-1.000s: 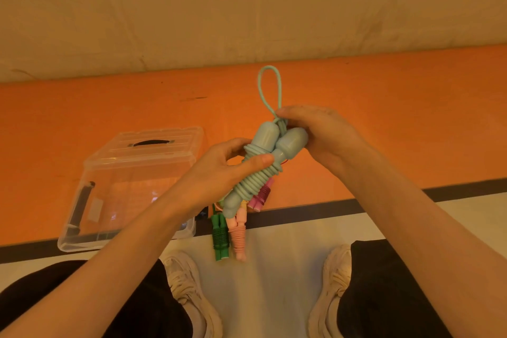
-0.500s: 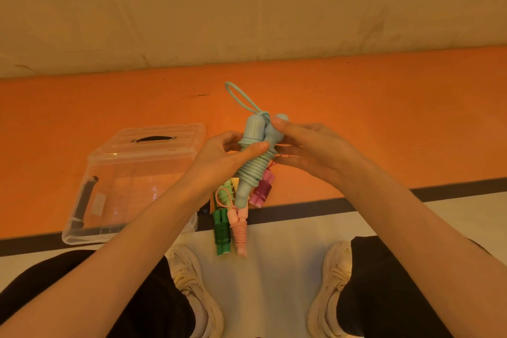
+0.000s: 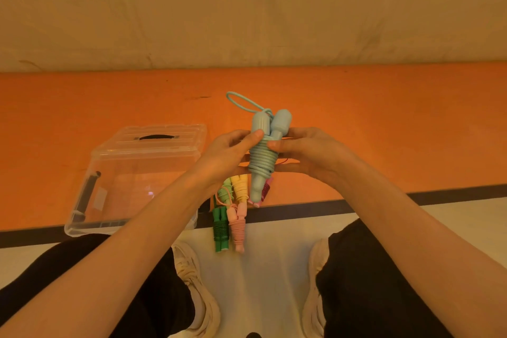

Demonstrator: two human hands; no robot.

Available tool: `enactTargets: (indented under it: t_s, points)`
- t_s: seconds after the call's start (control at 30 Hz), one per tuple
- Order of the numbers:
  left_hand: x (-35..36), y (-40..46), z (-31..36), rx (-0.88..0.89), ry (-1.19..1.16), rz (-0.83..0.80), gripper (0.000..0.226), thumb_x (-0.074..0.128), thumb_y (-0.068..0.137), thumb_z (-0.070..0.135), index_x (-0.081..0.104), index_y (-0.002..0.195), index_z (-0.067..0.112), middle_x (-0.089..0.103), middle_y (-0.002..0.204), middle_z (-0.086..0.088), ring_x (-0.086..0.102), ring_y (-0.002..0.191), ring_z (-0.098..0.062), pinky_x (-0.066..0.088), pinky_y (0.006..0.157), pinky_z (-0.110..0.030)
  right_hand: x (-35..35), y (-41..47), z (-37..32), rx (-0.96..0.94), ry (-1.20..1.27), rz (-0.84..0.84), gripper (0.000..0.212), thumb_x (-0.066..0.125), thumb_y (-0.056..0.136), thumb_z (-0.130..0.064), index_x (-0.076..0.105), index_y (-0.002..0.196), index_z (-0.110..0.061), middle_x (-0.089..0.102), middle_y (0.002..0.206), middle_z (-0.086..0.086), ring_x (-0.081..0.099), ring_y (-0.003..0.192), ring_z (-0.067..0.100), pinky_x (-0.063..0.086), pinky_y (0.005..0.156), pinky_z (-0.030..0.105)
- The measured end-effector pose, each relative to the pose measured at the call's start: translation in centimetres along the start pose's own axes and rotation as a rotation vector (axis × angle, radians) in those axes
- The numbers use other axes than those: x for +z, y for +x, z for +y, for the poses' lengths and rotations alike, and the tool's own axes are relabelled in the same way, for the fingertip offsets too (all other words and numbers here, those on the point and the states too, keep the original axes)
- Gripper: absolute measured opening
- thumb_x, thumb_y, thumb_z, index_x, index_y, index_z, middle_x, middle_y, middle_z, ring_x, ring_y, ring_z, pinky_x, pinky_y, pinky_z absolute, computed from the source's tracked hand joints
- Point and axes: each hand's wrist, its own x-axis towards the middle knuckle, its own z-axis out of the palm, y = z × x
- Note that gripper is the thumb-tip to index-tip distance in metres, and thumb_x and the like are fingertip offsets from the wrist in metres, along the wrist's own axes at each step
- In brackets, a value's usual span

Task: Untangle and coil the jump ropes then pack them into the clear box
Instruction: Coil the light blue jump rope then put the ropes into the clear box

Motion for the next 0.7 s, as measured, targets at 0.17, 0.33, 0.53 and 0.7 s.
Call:
enactTargets:
  t_s: [0.17,0.33,0.53,0.7]
  points:
    - [0.0,0.0,-0.3,-0.025,0.002,-0.003,0.036,0.061,0.092,0.034,0.06,0.119,0.011,0.066,0.116,-0.01,0.069,0.094,-0.018,0.057,0.069,-0.028,0.0,-0.2,-0.1,0.043,-0.016,-0.027,0.023,0.063,0.087,-0.002,0.064,0.109,-0.008,0.07,0.097,0.007,0.066,0.093,0.02,0.056,0.08,0.039]
    - [-0.2,0.7,-1.2,-0.054,-0.028,0.0,0.037,0.062,0.09,0.034,0.06,0.12,0.012,0.068,0.113,-0.008,0.068,0.098,-0.018,0.057,0.075,-0.03,-0.7,1.0,1.0,0.06,-0.021,-0.008,0.03,0.068,0.086,-0.013,0.065,0.115,-0.009,0.07,0.108,0.009,0.066,0.102,0.024,0.054,0.091,0.044]
    - [-0.5,1.7,-4.7,-0.14,-0.138,0.079,0.029,0.064,0.09,0.031,0.062,0.113,0.014,0.069,0.106,-0.003,0.067,0.091,-0.015,0.056,0.075,-0.031,-0.2,3.5,4.1,0.106,0.001,0.013,0.037,0.068,0.086,-0.014,0.061,0.122,-0.007,0.067,0.117,0.014,0.064,0.104,0.027,0.054,0.09,0.042]
    - [-0.4,2.5,-8.0,-0.216,-0.256,0.11,0.028,0.063,0.092,0.027,0.063,0.115,0.012,0.069,0.098,-0.001,0.067,0.087,-0.015,0.057,0.069,-0.029,-0.6,4.9,7.0,0.17,-0.01,0.005,0.033,0.068,0.086,-0.013,0.064,0.118,-0.009,0.068,0.114,0.013,0.064,0.102,0.026,0.054,0.088,0.042]
